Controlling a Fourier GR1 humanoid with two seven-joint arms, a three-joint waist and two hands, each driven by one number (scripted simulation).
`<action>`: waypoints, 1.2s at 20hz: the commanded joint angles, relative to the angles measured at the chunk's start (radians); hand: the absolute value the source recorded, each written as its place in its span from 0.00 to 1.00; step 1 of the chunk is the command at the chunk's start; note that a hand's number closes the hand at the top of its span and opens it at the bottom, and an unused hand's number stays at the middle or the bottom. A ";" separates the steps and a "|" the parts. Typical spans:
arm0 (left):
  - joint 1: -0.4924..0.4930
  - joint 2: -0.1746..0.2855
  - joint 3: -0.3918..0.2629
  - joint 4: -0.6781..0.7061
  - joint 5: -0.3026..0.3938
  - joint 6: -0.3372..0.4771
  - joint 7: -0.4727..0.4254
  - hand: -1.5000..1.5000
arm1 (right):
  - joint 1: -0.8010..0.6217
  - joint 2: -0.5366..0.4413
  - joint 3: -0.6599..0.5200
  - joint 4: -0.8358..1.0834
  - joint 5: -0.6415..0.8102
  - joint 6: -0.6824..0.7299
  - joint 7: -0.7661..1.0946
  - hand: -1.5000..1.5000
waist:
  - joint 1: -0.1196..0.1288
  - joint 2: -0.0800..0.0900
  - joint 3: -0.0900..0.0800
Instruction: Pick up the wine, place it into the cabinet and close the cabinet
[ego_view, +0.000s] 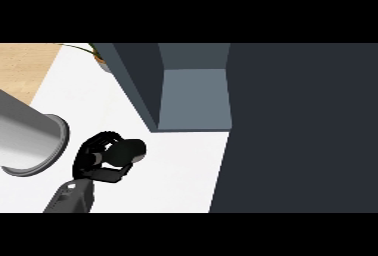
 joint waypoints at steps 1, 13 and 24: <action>0.126 -0.032 -0.044 -0.087 -0.009 -0.026 -0.008 1.00 | 0.048 -0.011 0.010 -0.148 0.074 -0.006 0.030 0.00 | 0.010 0.007 -0.006; 0.301 -0.128 -0.163 -0.580 0.067 -0.042 0.307 1.00 | 0.070 -0.069 0.021 -0.193 0.074 -0.024 0.021 0.00 | 0.010 0.004 -0.006; 0.389 -0.156 -0.437 -0.899 0.131 0.194 0.499 1.00 | 0.155 -0.100 0.043 -0.182 0.072 -0.040 -0.089 0.00 | -0.001 0.008 -0.007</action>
